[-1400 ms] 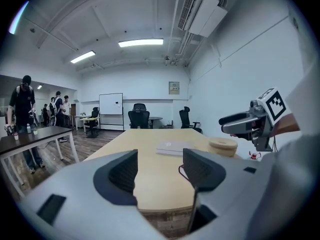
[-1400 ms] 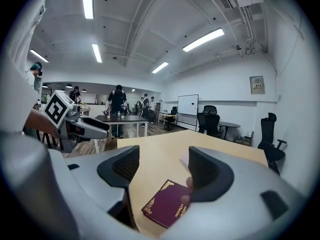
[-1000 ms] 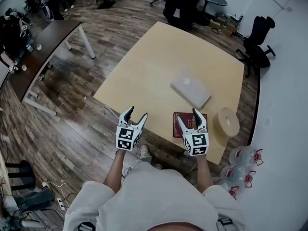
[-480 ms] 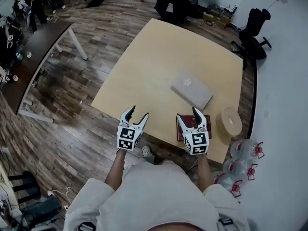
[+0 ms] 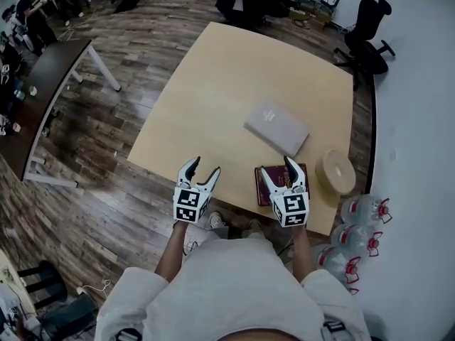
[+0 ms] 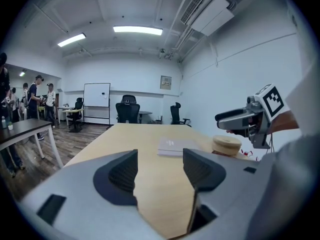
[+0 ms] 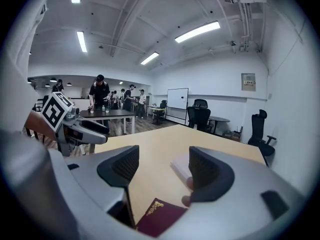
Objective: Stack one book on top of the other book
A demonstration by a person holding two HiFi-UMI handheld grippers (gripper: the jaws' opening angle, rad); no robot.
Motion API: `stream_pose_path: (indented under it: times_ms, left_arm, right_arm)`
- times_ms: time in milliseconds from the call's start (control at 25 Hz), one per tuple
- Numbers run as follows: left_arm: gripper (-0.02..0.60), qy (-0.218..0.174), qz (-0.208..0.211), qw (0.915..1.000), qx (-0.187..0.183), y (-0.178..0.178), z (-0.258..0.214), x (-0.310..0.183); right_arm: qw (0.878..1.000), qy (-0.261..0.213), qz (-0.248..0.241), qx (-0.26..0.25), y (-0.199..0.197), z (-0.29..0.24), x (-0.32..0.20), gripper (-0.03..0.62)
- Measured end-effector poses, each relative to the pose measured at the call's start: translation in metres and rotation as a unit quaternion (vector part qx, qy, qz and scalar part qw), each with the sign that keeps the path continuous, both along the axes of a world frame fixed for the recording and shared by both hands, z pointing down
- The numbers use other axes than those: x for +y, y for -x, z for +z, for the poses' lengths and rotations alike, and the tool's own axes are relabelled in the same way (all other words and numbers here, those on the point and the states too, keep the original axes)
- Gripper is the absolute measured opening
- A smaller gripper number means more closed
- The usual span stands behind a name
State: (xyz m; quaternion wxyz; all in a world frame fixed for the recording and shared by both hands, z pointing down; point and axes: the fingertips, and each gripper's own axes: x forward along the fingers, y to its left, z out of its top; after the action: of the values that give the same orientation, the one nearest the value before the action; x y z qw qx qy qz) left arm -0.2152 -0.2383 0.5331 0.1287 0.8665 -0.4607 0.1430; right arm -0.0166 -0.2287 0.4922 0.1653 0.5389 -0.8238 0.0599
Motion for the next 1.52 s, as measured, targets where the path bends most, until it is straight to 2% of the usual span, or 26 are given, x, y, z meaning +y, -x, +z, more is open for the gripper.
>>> stream_pose_path:
  times_ms: [600, 1120, 1520]
  left_arm:
    - [0.285, 0.01, -0.05, 0.9986, -0.01, -0.064, 0.0, 0.025]
    - [0.287, 0.012, -0.062, 0.9979, -0.017, -0.12, 0.003, 0.044]
    - [0.287, 0.027, -0.054, 0.998, -0.018, -0.152, 0.012, 0.055]
  right_arm:
    - [0.999, 0.009, -0.046, -0.027, -0.067, 0.008, 0.009, 0.304]
    - [0.997, 0.015, -0.067, -0.038, -0.116, 0.017, 0.026, 0.305]
    - [0.996, 0.036, -0.068, -0.043, -0.142, 0.032, 0.037, 0.313]
